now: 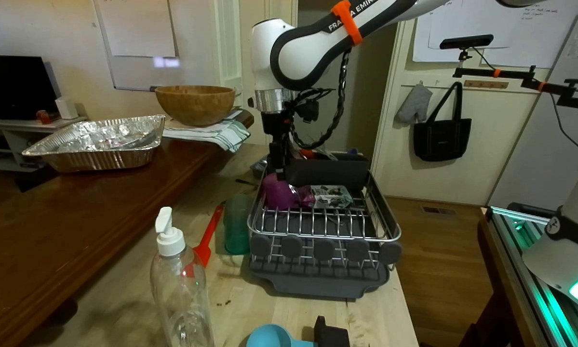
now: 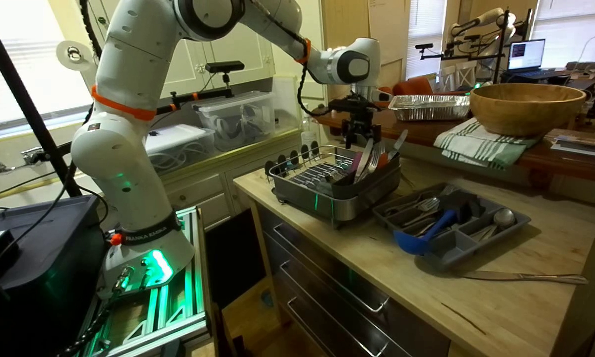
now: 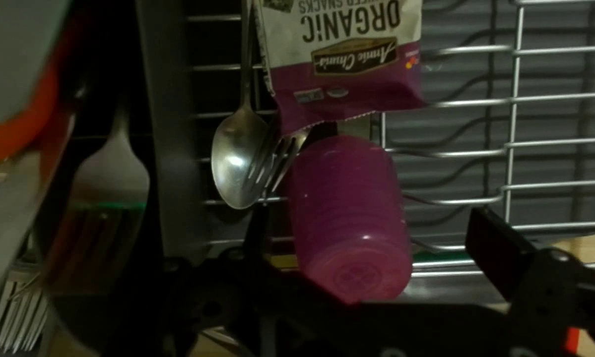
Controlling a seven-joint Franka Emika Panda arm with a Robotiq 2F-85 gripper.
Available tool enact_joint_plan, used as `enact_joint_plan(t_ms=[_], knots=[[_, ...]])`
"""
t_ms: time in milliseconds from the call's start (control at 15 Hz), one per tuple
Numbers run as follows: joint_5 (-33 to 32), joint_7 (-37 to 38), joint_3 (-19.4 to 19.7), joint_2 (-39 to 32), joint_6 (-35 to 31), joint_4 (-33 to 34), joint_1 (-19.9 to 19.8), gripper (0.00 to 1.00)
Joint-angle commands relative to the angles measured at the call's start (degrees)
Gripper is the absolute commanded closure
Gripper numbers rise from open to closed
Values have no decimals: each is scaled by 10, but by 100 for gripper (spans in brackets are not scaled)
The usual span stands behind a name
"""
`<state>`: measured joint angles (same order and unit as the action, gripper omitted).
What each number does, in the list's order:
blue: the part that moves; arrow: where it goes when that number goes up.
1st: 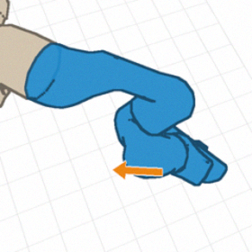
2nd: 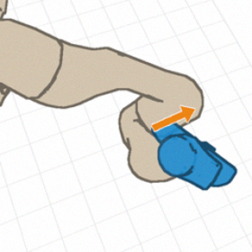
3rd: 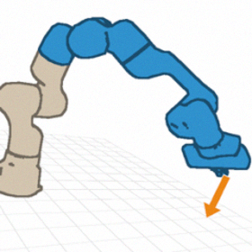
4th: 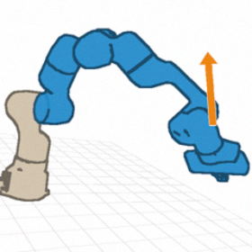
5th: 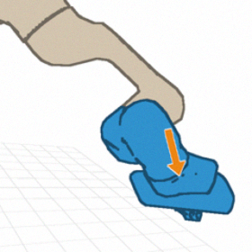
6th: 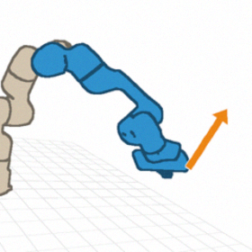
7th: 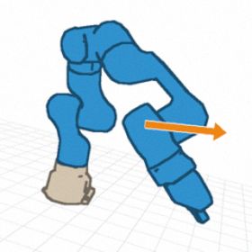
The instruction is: Put the purple cup on the left side of the counter.
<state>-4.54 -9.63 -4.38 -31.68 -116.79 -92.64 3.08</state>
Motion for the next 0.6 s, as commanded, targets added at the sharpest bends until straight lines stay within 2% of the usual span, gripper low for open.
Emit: enact_joint_plan(t_ms=[0, 467, 533], knots=[[12, -30, -11, -37, 36, 41, 0, 0], [-3, -46, -6, -94, 23, 94, 1, 0], [-4, -47, -6, -99, 25, 100, 2, 25]])
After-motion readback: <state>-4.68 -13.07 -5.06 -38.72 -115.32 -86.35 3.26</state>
